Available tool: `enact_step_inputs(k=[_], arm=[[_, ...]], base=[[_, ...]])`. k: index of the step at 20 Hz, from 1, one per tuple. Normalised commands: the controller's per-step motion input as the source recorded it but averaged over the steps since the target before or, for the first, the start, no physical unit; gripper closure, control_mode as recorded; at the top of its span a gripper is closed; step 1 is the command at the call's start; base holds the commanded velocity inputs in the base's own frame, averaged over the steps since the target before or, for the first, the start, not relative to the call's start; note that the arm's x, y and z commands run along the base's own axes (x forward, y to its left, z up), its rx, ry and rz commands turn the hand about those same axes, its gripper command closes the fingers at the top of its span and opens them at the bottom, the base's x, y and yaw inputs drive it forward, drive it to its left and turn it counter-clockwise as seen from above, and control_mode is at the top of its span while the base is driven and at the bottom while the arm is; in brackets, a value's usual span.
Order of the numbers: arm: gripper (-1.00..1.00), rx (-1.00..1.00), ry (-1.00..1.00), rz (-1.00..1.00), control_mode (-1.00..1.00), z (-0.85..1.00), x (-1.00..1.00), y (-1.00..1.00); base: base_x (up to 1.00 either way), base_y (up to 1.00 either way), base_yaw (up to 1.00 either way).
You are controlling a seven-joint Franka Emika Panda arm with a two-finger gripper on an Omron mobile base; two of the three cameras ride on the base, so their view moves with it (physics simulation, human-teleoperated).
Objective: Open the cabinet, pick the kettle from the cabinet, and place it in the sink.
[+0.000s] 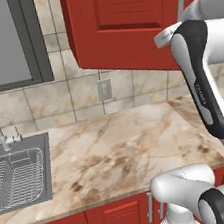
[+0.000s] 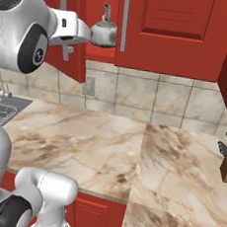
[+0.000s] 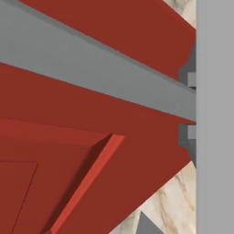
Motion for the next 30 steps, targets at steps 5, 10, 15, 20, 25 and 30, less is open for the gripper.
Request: enact_step_inputs(k=[5, 10, 15, 20, 25, 30], arm=[[1.0, -0.03, 0.0, -0.15, -1.0, 0.0, -0.35, 0.31], [1.0, 0.0, 0.0, -0.18, -1.0, 0.0, -0.34, 0.35], [1.0, 0.0, 0.0, -0.19, -1.0, 0.0, -0.3, 0.36], [1.0, 0.0, 0.0, -0.18, -1.0, 0.0, -0.23, 0.25], [-1.0, 0.0, 0.0, -0.19, -1.0, -0.08, -0.18, 0.03], [-1.0, 0.0, -0.01, -0.18, -1.0, -0.06, -0.46, -0.11]], base=[[0.0, 0.0, 0.0], [0.0, 0.0, 0.0], [0.0, 0.0, 0.0], [0.0, 0.0, 0.0], [0.0, 0.0, 0.0], [0.0, 0.0, 0.0]])
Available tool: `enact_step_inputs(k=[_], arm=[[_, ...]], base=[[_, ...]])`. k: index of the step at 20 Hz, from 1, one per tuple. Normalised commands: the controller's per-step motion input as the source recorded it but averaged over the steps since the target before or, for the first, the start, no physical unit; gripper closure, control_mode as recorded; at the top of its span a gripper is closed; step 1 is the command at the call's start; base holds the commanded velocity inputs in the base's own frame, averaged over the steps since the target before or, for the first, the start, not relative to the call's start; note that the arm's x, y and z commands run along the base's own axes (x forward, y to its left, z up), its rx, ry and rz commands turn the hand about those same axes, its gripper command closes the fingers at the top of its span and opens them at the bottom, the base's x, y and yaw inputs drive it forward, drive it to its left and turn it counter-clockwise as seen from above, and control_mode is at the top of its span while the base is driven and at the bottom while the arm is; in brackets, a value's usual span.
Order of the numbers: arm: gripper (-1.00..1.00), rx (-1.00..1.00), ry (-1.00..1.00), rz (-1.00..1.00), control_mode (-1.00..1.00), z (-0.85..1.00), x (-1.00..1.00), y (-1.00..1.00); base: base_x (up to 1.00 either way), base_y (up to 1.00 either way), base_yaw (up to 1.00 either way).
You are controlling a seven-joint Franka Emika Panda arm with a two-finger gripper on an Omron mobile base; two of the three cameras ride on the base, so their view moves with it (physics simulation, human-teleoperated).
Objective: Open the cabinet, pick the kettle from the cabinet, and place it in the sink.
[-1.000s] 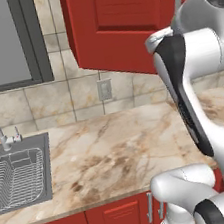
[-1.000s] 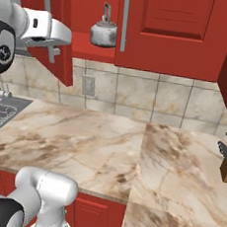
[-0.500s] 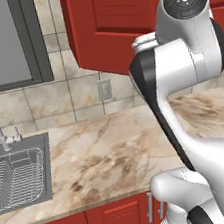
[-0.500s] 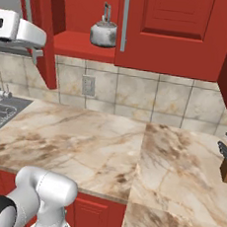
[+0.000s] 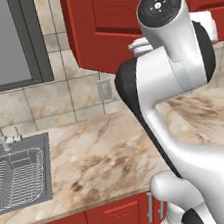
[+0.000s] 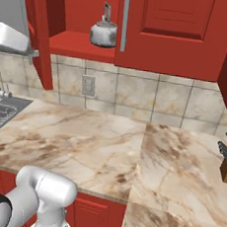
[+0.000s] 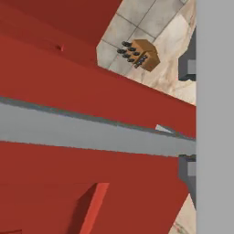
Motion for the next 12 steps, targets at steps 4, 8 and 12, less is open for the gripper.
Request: enact_step_inputs(k=[4, 8, 12], arm=[[-1.0, 0.11, 0.0, -0.16, -1.0, 0.0, -0.57, -0.32], [-1.0, 0.23, -0.08, -0.04, -1.0, 0.0, -0.56, -0.42], [-1.0, 0.34, -0.08, 0.02, -1.0, -0.04, -0.35, -0.44]], base=[[0.0, 0.0, 0.0], [0.0, 0.0, 0.0], [0.0, 0.0, 0.0]])
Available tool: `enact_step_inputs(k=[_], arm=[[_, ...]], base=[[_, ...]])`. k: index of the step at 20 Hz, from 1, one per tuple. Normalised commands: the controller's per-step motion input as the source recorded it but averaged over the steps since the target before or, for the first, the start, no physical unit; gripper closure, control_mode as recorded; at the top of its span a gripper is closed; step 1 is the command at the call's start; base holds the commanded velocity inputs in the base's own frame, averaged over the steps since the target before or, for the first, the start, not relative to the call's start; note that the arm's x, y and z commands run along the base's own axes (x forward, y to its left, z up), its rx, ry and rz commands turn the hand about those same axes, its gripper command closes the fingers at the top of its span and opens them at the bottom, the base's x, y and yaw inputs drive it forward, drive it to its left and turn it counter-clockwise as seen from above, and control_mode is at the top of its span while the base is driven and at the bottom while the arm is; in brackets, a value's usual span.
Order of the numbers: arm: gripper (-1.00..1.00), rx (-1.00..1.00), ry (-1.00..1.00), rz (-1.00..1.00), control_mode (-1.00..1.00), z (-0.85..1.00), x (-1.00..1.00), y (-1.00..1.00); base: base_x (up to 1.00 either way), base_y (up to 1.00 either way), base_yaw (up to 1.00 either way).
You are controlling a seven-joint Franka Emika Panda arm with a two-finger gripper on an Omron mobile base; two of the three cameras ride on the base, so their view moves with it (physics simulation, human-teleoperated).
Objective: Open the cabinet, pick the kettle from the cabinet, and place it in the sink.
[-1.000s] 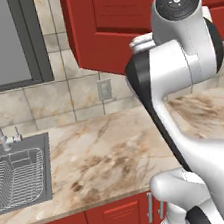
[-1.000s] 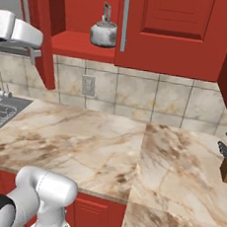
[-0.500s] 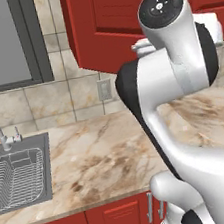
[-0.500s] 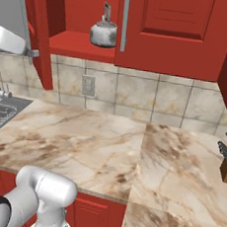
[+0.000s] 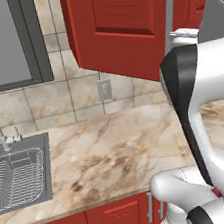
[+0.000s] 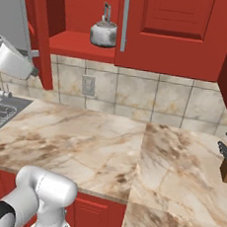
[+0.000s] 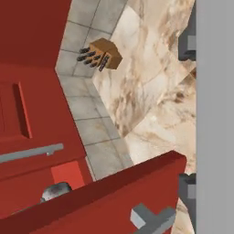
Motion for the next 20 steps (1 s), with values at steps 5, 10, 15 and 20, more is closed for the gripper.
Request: enact_step_inputs(k=[5, 10, 15, 20], arm=[[-1.0, 0.42, -0.07, 0.14, -1.0, -0.07, -0.02, -0.25], [-1.0, 0.43, 0.0, 0.19, -1.0, 0.0, 0.13, -0.28], [-1.0, 0.39, 0.0, 0.16, -1.0, 0.0, 0.11, -0.27], [-1.0, 0.35, 0.07, 0.11, -1.0, 0.0, 0.35, -0.13]], base=[[0.0, 0.0, 0.0], [0.0, 0.0, 0.0], [0.0, 0.0, 0.0], [0.0, 0.0, 0.0]])
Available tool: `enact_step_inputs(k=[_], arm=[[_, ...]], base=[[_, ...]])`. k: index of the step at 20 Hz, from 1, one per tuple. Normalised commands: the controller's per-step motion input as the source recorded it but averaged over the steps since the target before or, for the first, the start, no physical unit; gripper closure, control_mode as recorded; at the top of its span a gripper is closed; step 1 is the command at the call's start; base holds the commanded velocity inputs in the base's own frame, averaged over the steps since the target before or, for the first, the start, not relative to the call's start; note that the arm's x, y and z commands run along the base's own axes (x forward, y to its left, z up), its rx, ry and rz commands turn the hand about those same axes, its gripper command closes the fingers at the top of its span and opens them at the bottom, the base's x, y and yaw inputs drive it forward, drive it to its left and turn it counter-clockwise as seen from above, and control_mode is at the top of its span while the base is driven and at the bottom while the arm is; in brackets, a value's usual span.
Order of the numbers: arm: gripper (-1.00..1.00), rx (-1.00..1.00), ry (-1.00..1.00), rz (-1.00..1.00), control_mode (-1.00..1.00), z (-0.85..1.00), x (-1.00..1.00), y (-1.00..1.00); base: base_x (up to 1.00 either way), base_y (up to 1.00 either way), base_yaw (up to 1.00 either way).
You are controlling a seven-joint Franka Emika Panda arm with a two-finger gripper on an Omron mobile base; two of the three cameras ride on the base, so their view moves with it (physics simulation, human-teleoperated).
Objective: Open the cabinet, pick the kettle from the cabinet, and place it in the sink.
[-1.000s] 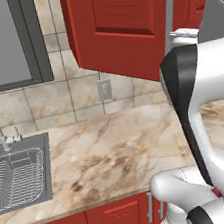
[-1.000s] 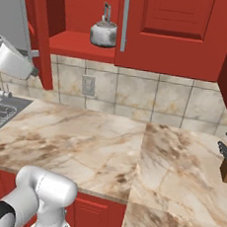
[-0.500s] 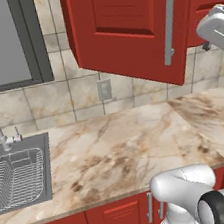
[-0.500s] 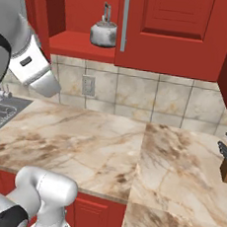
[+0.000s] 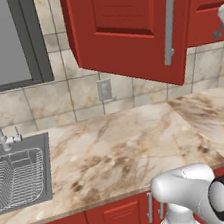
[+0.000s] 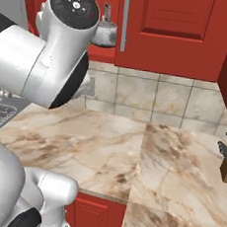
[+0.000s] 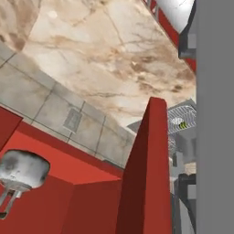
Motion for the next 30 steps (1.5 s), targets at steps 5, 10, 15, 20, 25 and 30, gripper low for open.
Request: enact_step_inputs(k=[5, 10, 15, 20, 25, 30], arm=[[-1.0, 0.29, 0.12, 0.06, -1.0, -0.01, 0.33, -0.06], [-1.0, 0.25, 0.03, 0.07, -1.0, -0.1, 0.43, 0.15], [-1.0, 0.19, 0.0, 0.09, -1.0, -0.05, 0.43, 0.03], [-1.0, 0.11, -0.02, 0.09, -1.0, -0.14, 0.34, 0.17], [-1.0, 0.08, 0.0, 0.07, -1.0, 0.02, 0.4, 0.02], [-1.0, 0.06, 0.0, 0.03, -1.0, 0.0, 0.27, 0.27]], base=[[0.0, 0.0, 0.0], [0.0, 0.0, 0.0], [0.0, 0.0, 0.0], [0.0, 0.0, 0.0], [0.0, 0.0, 0.0], [0.0, 0.0, 0.0]])
